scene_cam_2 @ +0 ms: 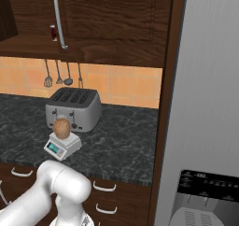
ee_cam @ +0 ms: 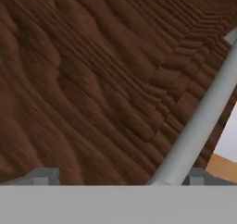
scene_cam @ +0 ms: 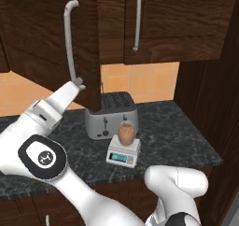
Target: Pick the honey bottle and place it on the digital scale for weighing, and close the cabinet.
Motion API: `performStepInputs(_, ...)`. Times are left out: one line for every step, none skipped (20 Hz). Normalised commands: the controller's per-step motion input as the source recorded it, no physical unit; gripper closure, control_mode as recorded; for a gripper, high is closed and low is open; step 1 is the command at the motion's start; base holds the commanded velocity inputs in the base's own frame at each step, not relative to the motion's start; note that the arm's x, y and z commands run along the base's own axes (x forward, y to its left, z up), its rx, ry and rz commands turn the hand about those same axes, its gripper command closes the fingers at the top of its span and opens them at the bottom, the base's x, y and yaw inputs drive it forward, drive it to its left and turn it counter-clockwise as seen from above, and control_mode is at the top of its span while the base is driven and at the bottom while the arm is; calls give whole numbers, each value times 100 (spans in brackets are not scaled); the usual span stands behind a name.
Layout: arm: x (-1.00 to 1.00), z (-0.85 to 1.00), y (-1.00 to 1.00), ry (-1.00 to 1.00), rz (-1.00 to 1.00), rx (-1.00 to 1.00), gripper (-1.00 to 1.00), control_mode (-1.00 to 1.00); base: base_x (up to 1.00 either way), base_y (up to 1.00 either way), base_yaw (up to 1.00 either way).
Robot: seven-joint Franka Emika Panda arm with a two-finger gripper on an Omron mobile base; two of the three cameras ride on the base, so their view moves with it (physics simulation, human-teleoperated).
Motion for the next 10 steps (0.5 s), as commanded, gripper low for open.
performStepInputs(100, 0, -46, 15, 0, 5, -100, -100, 0, 0, 0)
performStepInputs(100, 0, -39, 10, 0, 2, -100, -100, 0, 0, 0)
performStepInputs(100, 0, -34, 9, 0, 1, -100, -100, 0, 0, 0)
performStepInputs(100, 0, -29, 5, 0, 0, -100, -100, 0, 0, 0)
performStepInputs(100, 0, -25, 0, 0, 0, -100, -100, 0, 0, 0)
performStepInputs(100, 0, -24, 0, 0, 5, -100, -100, 0, 0, 0)
performStepInputs(100, 0, -20, 0, 0, 7, -100, -100, 0, 0, 0)
performStepInputs(100, 0, -21, 0, 0, 7, -100, -100, 0, 0, 0)
performStepInputs(100, 0, -20, 0, 0, 6, -100, -100, 0, 0, 0)
performStepInputs(100, 0, -22, 0, 0, 8, -100, -100, 0, 0, 0)
